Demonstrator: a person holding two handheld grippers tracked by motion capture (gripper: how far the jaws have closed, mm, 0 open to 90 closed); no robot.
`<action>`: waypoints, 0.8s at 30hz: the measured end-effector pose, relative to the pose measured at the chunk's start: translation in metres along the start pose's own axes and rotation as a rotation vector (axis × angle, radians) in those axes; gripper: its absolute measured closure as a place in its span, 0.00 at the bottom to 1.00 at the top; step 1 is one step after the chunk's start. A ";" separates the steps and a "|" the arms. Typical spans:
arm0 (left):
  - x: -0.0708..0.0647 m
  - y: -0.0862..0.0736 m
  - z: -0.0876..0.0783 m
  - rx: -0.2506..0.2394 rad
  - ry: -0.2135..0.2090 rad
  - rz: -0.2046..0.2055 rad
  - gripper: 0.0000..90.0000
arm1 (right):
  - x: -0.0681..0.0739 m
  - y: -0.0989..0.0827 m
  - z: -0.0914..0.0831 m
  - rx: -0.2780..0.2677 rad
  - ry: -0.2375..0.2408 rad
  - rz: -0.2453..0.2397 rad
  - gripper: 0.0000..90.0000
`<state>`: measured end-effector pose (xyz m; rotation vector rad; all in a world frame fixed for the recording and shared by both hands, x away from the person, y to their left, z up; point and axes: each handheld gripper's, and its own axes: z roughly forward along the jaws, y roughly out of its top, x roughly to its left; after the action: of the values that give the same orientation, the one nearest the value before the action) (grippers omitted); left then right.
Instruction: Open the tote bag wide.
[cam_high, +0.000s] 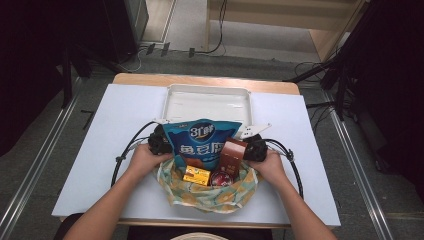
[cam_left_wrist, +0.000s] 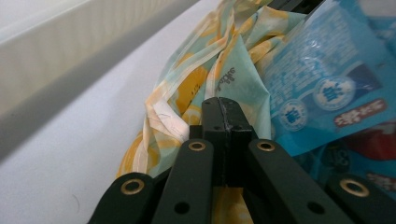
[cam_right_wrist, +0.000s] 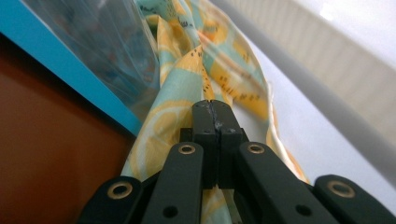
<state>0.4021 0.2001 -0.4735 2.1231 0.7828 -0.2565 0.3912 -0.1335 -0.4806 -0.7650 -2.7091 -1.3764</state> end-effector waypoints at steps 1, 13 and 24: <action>0.000 -0.001 0.001 0.003 -0.001 -0.002 1.00 | 0.000 -0.001 0.001 0.005 0.002 0.000 1.00; -0.004 0.002 -0.014 -0.007 0.028 -0.002 1.00 | 0.002 0.004 -0.018 -0.045 -0.032 0.015 1.00; -0.027 0.005 -0.059 -0.063 0.042 0.037 1.00 | 0.021 0.011 -0.078 -0.168 -0.124 0.074 1.00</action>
<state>0.3794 0.2317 -0.4212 2.0875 0.7657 -0.1659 0.3613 -0.1792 -0.4200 -0.9829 -2.6467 -1.6071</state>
